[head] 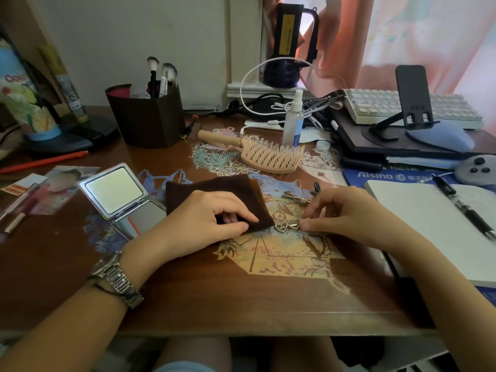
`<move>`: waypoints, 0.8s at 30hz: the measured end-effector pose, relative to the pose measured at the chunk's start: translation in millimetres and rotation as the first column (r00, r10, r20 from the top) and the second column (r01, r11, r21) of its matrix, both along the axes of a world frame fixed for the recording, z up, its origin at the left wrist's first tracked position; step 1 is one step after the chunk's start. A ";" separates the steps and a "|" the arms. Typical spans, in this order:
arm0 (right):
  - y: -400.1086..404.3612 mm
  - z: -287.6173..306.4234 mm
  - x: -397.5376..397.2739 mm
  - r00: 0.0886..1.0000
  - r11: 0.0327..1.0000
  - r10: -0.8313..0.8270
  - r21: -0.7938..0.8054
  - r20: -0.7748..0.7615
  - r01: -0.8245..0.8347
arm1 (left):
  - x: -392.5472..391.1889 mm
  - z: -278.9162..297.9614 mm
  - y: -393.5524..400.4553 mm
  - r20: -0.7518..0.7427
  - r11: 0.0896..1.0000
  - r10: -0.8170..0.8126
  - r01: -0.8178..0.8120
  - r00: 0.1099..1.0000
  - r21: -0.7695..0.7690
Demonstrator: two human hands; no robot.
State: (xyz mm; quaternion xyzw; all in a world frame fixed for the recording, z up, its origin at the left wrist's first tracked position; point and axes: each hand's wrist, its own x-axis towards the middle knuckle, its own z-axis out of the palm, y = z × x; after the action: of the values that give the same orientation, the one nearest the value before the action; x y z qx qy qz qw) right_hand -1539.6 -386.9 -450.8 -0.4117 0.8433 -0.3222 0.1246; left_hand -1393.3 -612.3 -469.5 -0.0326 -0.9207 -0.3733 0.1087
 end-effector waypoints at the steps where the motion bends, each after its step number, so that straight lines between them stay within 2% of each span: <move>1: 1.5 -0.1 -1.2 1.000 1.000 0.012 0.006 0.003 -0.012 | 0.0 0.1 -0.2 0.001 1.000 0.000 0.000 1.000 0.002; 7: 0.7 -3.0 -2.6 0.995 0.997 0.072 0.034 -0.075 -0.069 | 0.0 -0.1 0.7 -0.012 1.000 -0.004 0.004 1.000 0.003; 13: -9.6 -7.1 5.9 0.987 0.991 0.136 0.010 -0.085 -0.135 | 0.4 -1.7 0.8 -0.029 1.000 -0.005 0.005 1.000 -0.007; 24: -23.9 -14.2 21.2 0.976 0.986 0.149 -0.049 -0.159 -0.159 | 0.0 -2.2 -0.8 0.010 0.999 -0.044 0.045 0.999 -0.027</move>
State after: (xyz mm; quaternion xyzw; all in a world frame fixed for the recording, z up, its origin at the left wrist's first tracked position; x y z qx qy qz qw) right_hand -1518.4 -410.8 -465.0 -0.5034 0.8057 -0.3042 0.0705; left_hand -1393.3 -613.0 -471.7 -0.0527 -0.9252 -0.3634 0.0955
